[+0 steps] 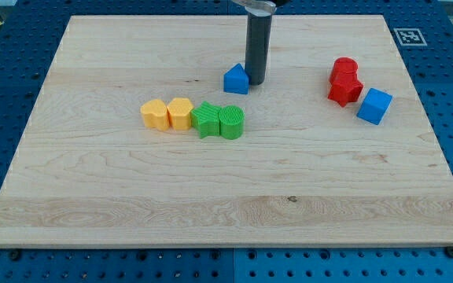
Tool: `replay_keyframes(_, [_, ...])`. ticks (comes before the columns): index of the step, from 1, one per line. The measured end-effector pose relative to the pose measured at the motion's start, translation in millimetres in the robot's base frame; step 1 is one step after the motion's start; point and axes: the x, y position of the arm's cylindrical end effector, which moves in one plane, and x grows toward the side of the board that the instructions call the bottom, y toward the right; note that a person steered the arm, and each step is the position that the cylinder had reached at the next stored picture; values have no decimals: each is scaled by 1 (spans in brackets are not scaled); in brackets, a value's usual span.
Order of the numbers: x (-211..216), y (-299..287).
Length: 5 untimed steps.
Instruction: Slide the triangle vertically above the yellow heart
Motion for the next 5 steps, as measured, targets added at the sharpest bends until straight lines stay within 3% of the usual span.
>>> replay_keyframes(2, [0, -35])
replay_keyframes(4, [18, -19])
replay_keyframes(5, [24, -62])
